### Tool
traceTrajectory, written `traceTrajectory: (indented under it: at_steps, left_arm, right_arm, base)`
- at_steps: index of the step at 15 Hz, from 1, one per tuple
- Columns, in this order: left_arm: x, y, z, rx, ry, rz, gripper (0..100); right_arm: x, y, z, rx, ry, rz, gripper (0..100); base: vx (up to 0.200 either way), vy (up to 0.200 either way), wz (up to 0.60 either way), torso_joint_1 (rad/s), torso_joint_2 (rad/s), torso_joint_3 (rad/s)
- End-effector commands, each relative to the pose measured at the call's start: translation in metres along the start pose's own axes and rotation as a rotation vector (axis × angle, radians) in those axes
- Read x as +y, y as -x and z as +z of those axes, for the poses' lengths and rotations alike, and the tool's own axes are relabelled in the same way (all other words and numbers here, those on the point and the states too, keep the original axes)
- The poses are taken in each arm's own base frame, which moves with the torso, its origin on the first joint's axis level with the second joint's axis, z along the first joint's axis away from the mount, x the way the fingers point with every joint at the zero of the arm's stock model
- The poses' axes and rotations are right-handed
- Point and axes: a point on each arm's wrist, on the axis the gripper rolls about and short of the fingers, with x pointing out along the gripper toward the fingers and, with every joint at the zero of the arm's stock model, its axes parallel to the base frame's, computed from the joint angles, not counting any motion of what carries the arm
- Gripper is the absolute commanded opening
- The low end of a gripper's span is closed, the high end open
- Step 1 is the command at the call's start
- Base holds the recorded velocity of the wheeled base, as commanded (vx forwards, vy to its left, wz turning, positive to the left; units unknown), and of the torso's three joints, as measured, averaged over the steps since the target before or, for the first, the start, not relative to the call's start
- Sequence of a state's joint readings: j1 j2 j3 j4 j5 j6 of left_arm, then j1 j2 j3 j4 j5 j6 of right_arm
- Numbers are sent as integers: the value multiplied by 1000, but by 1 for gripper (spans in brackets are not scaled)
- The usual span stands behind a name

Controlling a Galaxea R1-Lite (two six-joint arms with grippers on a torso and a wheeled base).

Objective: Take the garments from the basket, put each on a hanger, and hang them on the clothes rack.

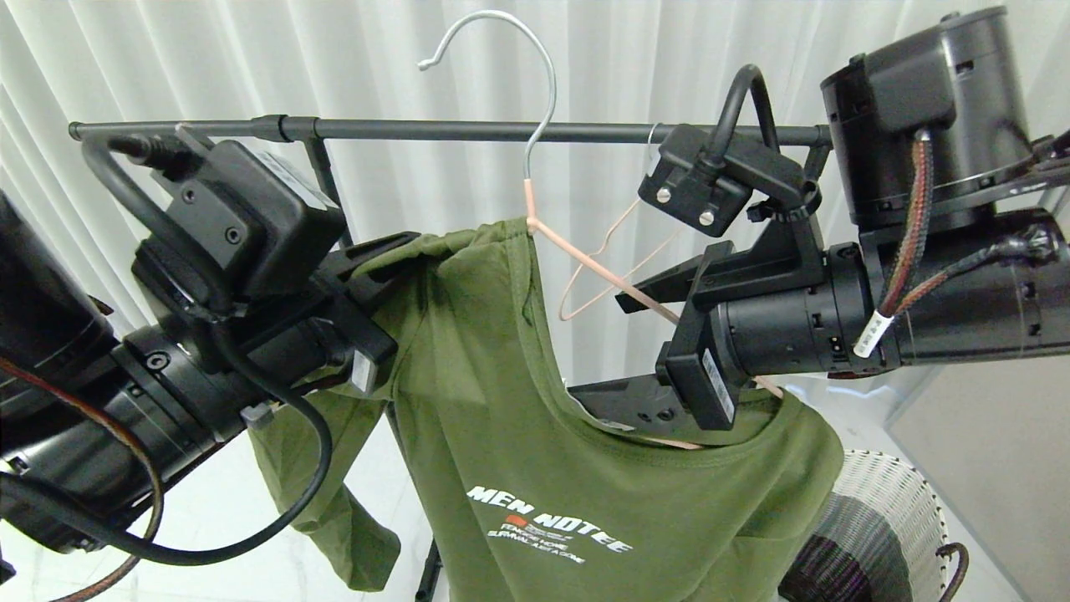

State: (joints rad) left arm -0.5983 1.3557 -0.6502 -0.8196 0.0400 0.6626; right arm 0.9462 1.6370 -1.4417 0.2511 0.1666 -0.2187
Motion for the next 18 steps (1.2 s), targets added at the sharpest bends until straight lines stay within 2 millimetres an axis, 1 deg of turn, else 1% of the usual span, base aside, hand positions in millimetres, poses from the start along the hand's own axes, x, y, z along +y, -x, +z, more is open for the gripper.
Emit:
traceTrajectory:
  at_steps: [1, 5, 6, 18]
  left_arm:
    - [-1, -1, -1, 6, 0, -3, 0]
    - [-1, -1, -1, 6, 0, -3, 0]
    - [-1, -1, -1, 5, 0, -4, 0]
    - [-2, -1, -3, 13, -7, -4, 0]
  right_arm:
    - [1, 0, 0, 1, 1, 3, 100]
    - [0, -1, -1, 4, 0, -3, 100]
    - [0, -1, -1, 4, 0, -3, 0]
    - [0, 0, -1, 2, -2, -8, 0]
  base:
    - [0, 0, 0, 0, 0, 0]
    - [0, 0, 0, 0, 0, 0]
    - [0, 0, 0, 0, 0, 0]
    - [0, 0, 0, 0, 0, 0]
